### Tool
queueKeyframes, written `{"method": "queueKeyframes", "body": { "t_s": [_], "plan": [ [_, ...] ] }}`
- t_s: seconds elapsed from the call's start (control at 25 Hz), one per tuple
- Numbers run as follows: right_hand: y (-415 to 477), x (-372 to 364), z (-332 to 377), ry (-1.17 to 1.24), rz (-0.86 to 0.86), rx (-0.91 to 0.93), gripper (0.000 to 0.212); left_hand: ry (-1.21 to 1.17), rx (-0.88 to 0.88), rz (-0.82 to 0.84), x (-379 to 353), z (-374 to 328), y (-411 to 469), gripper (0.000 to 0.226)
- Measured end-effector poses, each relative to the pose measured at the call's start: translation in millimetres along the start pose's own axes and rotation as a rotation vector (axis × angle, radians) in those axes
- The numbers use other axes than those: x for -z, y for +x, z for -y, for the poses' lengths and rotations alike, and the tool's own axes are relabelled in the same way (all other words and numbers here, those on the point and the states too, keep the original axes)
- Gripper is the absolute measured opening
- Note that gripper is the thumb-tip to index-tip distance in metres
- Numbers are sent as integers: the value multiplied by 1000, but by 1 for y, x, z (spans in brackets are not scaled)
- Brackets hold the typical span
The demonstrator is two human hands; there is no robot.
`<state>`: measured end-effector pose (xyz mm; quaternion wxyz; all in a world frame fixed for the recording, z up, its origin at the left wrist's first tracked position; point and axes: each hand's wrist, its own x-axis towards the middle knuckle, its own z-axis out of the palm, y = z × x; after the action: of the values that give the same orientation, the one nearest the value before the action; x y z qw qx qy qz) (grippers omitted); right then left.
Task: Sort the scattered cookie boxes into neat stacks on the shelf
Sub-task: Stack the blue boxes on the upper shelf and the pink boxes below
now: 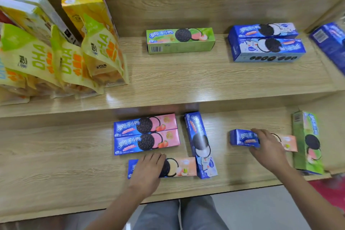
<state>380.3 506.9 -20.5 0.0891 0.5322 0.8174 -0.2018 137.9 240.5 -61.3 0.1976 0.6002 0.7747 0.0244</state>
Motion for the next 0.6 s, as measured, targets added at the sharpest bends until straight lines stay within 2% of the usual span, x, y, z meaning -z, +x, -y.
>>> {"method": "queueKeyframes", "body": {
  "t_s": [0.12, 0.24, 0.44, 0.6],
  "plan": [
    [-21, -28, 40, 92, 112, 27, 58, -16, 21, 48, 6, -2, -1, 70],
    [-29, -61, 92, 140, 196, -34, 68, -70, 32, 33, 11, 0, -13, 69],
    [-24, -87, 138, 99, 86, -183, 58, -157, 93, 30, 17, 9, -37, 69],
    [-23, -85, 131, 116, 24, -175, 49, -181, 102, 24, 28, 12, -42, 70]
  ]
}}
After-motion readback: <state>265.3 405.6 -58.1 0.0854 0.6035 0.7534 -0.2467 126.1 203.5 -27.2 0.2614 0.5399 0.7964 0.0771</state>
